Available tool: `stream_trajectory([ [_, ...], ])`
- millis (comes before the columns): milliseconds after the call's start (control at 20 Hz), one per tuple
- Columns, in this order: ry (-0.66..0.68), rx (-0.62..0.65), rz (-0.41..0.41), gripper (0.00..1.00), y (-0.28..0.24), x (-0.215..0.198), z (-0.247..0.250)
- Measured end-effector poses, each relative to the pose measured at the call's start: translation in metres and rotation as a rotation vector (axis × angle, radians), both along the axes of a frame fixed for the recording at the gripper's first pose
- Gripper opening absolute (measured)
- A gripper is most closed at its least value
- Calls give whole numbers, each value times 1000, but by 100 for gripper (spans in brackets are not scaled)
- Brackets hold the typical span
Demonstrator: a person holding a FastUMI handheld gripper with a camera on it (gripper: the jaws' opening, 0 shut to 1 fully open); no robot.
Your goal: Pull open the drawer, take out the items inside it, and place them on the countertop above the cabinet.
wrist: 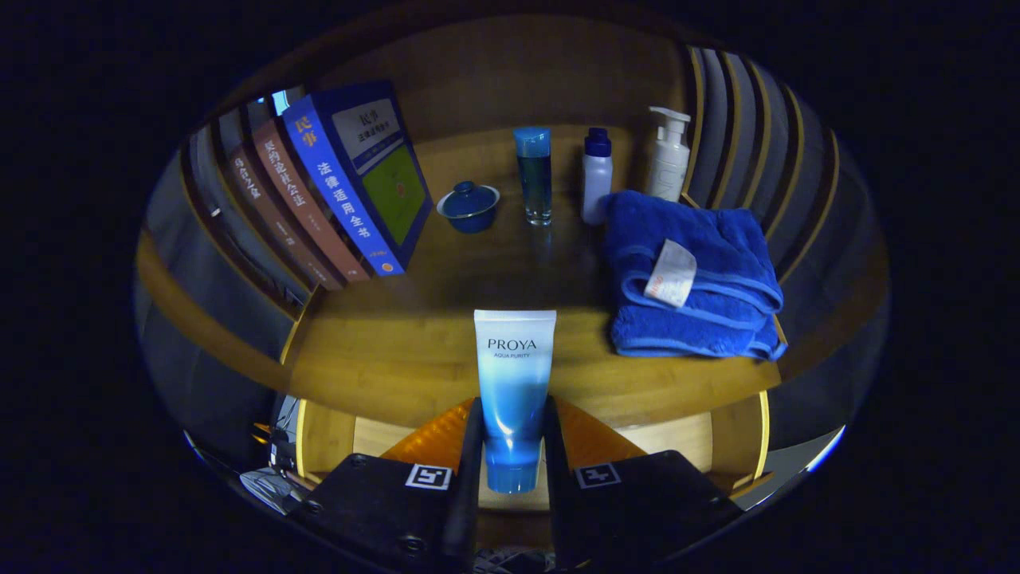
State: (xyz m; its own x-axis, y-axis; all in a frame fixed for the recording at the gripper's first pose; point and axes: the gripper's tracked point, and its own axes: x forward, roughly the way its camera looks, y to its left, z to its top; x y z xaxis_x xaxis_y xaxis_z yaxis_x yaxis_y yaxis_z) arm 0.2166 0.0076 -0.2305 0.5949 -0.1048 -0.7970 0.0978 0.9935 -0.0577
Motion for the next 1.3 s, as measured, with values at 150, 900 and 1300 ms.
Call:
stream_trajectory([
  [150,27,-5,-1,41,-3,21,-15],
  [900,18,-20,-5,74,-9,66,-29],
  [1300,-145,-34,52,100,9,53,9],
])
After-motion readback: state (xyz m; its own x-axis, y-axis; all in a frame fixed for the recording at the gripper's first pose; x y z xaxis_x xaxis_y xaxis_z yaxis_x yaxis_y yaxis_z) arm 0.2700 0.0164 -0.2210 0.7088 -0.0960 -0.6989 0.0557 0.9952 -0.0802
